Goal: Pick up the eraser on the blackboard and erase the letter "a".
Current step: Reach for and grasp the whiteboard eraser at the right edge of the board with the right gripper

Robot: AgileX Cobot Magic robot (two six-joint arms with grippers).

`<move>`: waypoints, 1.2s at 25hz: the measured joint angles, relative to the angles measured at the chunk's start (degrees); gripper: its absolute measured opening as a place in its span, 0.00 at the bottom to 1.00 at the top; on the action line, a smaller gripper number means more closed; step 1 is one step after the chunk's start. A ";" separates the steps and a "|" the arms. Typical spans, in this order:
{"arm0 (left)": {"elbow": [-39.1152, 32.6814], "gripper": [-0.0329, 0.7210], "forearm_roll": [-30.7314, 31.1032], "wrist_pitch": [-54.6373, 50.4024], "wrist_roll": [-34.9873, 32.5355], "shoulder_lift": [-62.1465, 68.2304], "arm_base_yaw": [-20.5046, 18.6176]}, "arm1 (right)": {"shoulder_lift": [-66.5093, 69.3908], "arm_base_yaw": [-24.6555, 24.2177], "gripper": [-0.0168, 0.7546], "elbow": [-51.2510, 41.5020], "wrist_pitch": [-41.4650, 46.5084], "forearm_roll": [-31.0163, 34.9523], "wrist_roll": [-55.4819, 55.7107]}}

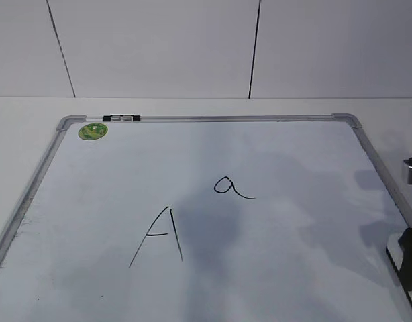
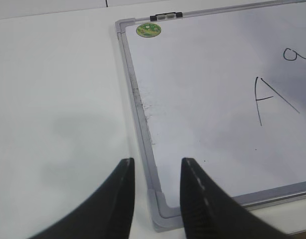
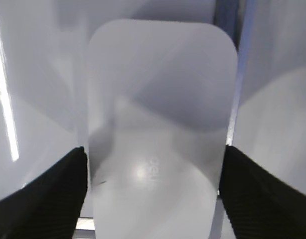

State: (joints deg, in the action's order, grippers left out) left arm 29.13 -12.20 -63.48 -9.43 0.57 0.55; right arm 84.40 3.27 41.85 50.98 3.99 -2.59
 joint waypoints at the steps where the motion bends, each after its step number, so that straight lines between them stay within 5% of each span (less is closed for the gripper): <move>1: 0.00 0.35 0.00 0.00 0.00 0.00 0.00 | 0.12 0.00 0.86 0.00 -0.12 0.00 0.00; 30: 0.00 0.35 0.00 0.00 0.00 0.00 0.00 | 1.06 0.00 0.82 0.28 -1.60 -0.12 -0.93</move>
State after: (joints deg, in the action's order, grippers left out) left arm 29.13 -12.20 -63.48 -9.43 0.57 0.55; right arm 85.46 3.27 42.12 49.38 3.86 -3.52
